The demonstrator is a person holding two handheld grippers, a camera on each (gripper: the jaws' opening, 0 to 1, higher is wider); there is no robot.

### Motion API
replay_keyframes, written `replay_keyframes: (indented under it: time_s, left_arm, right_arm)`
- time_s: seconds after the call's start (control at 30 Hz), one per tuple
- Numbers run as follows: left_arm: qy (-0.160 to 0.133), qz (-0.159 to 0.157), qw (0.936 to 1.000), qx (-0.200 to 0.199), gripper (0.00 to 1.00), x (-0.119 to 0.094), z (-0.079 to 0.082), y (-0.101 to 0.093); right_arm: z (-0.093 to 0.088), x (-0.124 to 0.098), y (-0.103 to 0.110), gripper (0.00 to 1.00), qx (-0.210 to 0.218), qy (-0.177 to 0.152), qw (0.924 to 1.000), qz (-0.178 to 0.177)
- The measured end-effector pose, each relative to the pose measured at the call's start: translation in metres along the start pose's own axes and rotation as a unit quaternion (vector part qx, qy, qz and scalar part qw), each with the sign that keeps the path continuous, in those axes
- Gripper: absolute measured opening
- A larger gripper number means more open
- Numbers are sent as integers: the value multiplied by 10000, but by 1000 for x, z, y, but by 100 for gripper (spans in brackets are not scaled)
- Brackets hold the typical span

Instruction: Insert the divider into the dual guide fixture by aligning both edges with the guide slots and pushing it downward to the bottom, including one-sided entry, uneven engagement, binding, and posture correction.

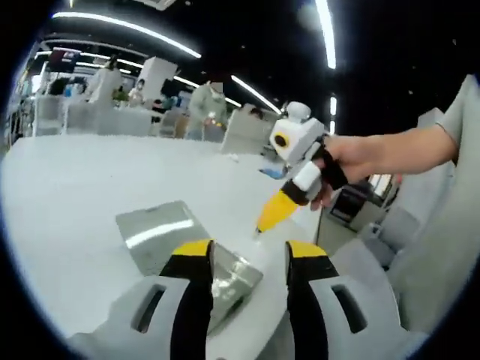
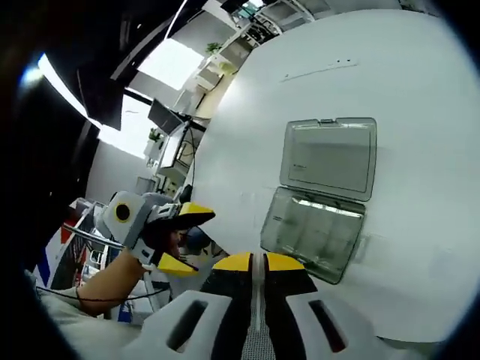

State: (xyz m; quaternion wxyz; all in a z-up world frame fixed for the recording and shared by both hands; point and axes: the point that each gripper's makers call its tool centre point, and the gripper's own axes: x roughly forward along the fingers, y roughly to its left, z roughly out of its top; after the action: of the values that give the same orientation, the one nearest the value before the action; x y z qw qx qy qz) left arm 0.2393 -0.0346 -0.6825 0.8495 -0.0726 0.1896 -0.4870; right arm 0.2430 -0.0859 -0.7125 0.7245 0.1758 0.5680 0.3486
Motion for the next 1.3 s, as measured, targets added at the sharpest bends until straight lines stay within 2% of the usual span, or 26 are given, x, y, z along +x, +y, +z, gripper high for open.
replay_keyframes:
  time_s: [0.13,0.23,0.33,0.5,0.83,0.97,1.3]
  left_arm:
    - [220,153,9988,420,43,-1,-7,2]
    - [192,189,9988,402,43,-1,-7,3]
    - [230,251,9984,443,44,-1,-11,4]
    - [330,355,9973,557,47,-2,-16,5]
    - [474,557,9946,738,49,-5,-24,5]
    - [476,585,9946,719,49,-8,-25,5]
    - [506,620,9944,687,47,-11,-28,3]
  right_arm:
    - [6,7,-12,0,182,72,9995,-264]
    - [10,11,-23,0,183,185,9978,-607]
    - [13,16,-26,0,267,214,9967,-731]
    - [10,21,-38,0,374,447,9924,-1088]
    - [1,29,-41,0,591,653,9848,-1499]
    - [-8,31,-40,0,848,701,9806,-1623]
    - [-12,37,-49,0,837,839,9740,-1931]
